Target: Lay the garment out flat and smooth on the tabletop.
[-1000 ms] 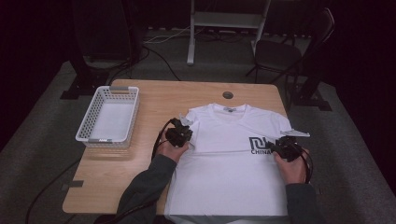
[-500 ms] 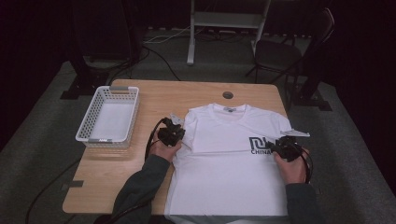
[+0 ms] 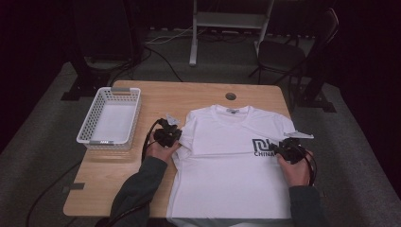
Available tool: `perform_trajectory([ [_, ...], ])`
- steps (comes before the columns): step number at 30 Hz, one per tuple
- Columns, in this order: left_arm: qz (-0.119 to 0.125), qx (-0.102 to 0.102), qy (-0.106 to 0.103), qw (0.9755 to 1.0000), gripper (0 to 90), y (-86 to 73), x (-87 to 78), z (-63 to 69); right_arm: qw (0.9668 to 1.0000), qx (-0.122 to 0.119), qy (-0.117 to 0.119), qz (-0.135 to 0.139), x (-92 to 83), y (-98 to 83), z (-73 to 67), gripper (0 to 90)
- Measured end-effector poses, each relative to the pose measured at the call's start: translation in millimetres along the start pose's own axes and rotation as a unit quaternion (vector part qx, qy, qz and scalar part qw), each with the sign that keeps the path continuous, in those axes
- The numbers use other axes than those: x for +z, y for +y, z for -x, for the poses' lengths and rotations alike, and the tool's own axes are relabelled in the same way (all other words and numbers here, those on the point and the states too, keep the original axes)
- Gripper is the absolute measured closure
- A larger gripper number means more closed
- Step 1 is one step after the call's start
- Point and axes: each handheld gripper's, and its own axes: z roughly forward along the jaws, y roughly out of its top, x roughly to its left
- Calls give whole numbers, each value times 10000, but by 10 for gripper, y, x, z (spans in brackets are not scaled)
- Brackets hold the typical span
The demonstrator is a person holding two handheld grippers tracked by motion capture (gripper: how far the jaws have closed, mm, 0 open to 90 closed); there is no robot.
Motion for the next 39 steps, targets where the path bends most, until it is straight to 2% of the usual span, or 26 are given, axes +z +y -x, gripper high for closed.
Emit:
perform_trajectory([
  [7,-44,22,75,10000,869,-29,-17,-57,10000,2,2,-6,0,2,0,602],
  [26,-53,-107,221,9997,869,-68,-46,-183,10000,-2,3,-2,0,1,0,602],
  [39,-207,-113,381,9990,869,-114,-5,-269,10000,-6,17,-26,1,7,3,602],
])
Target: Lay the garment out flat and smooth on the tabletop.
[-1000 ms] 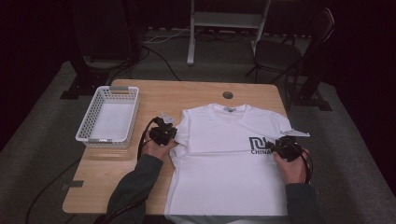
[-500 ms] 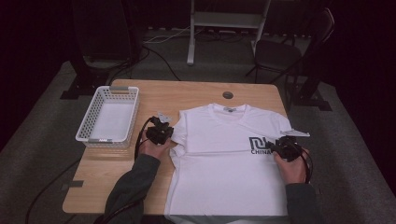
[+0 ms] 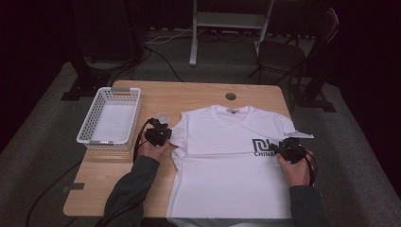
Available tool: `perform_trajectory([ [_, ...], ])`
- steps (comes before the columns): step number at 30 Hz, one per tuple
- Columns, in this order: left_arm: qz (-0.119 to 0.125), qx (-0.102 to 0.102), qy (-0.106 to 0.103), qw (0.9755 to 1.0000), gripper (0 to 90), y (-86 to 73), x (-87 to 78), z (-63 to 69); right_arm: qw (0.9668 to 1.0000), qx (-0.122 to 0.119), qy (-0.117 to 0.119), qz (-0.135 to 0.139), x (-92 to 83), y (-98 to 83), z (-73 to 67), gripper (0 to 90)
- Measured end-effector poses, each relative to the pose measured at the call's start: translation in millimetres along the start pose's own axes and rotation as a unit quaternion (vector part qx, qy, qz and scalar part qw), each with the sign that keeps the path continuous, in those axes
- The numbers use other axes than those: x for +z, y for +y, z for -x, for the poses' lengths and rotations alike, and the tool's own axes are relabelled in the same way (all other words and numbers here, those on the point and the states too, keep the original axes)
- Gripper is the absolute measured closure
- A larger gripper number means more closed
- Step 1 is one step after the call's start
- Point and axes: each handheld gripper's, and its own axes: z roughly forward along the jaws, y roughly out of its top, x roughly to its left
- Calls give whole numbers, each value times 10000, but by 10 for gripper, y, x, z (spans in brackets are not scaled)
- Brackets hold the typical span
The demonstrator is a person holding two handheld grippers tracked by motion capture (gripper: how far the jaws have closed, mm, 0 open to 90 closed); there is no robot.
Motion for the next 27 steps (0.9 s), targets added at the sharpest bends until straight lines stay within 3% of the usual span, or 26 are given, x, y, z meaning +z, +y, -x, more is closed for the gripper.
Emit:
perform_trajectory([
  [24,-139,-280,49,9995,861,-68,94,-174,10000,7,-8,24,1,-4,-2,602],
  [27,-175,-389,33,9991,848,-60,99,-223,10000,7,-8,27,1,-6,-3,602],
])
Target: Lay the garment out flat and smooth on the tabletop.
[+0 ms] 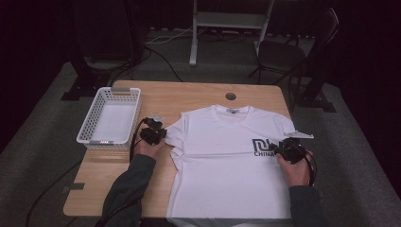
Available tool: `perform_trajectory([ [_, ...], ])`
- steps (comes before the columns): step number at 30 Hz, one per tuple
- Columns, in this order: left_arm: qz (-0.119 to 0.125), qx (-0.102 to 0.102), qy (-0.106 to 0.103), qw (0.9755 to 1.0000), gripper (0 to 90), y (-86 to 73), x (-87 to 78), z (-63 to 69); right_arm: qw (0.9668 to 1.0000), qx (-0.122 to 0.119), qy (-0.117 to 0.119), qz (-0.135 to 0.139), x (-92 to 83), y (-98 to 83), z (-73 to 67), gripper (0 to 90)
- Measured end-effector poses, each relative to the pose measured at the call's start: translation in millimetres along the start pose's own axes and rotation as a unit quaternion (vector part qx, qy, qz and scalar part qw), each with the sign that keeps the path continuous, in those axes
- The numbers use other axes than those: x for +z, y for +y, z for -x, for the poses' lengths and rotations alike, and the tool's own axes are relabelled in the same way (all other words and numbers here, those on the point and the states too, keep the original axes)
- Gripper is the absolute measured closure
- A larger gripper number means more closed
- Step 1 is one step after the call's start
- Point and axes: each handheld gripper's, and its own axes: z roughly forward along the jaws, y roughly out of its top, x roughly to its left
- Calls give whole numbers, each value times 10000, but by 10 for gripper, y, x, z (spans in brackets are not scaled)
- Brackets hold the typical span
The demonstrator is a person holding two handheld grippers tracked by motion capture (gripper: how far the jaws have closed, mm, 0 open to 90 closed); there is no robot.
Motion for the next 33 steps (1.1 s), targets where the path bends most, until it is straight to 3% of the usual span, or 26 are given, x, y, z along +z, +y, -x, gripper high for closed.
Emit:
perform_trajectory([
  [7,18,-34,157,9999,846,-5,2,-60,10000,18,0,13,-1,-4,-2,603],
  [13,-9,-254,277,9993,807,-13,-21,-134,10000,19,-4,22,-1,-7,-3,603],
  [18,443,-438,112,9980,700,11,-179,-99,10000,16,-5,17,-1,-6,-3,602],
  [22,633,-244,-221,9975,654,31,-282,99,10000,18,-12,24,-1,-8,-4,602],
  [26,556,12,-413,9976,621,-37,-264,291,10000,22,-17,43,-1,-13,-5,602],
  [29,505,84,-407,9979,617,-90,-236,345,10000,8,-16,55,-1,-16,-2,602],
  [33,258,130,-387,9988,664,-146,-194,337,10000,8,-13,56,-1,-16,-2,602],
])
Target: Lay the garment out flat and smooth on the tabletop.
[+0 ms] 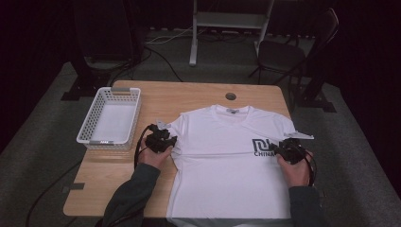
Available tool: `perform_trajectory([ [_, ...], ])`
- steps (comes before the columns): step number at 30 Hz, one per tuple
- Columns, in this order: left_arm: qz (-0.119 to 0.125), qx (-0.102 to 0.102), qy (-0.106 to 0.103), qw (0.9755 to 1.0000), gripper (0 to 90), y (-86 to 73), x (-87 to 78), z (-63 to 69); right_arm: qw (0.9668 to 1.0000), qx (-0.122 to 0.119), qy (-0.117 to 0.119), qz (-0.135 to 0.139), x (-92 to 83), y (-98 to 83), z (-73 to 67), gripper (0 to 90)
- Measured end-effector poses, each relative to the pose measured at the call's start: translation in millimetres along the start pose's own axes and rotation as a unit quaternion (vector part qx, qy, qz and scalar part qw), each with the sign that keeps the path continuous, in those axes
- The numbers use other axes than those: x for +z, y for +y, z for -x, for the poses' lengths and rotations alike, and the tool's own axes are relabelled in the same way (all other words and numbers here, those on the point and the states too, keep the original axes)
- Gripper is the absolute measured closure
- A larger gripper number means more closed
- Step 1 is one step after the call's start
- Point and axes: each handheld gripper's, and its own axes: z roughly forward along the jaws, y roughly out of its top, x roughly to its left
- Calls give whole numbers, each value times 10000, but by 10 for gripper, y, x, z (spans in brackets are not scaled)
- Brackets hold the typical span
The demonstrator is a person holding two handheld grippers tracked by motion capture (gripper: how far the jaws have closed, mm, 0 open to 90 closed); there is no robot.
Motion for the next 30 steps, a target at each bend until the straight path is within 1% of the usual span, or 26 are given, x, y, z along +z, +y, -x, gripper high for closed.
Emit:
perform_trajectory([
  [3,-205,57,91,9997,745,-42,23,-26,10000,1,-2,-4,0,1,-1,602],
  [5,-192,30,84,9998,778,-53,17,-55,10000,11,-1,-13,0,3,-3,602],
  [7,-238,58,165,9996,790,-47,11,-79,10000,8,3,-24,0,6,-2,602],
  [9,-259,59,183,9995,791,-45,7,-110,10000,3,8,-32,0,8,-1,602],
  [10,-260,77,235,9994,792,-46,5,-128,10000,-1,12,-31,0,8,0,602],
  [11,-262,49,249,9993,792,-48,2,-149,10000,-3,15,-32,0,8,1,602],
  [12,-261,30,248,9993,792,-51,-1,-175,10000,-6,18,-33,0,9,2,602],
  [14,-259,26,330,9991,792,-59,-9,-224,10000,-18,25,-36,0,10,5,602],
  [16,-243,-36,335,9991,790,-70,-17,-270,10000,-27,34,-42,0,11,8,602],
  [18,-242,-33,403,9989,776,-78,-25,-303,10000,-44,52,-43,1,14,13,601],
  [25,-172,-167,461,9986,707,-112,-43,-382,9999,-67,82,-66,1,19,22,601],
  [30,-194,-191,521,9983,669,-81,-18,-413,9999,-87,81,-122,3,36,35,590],
])
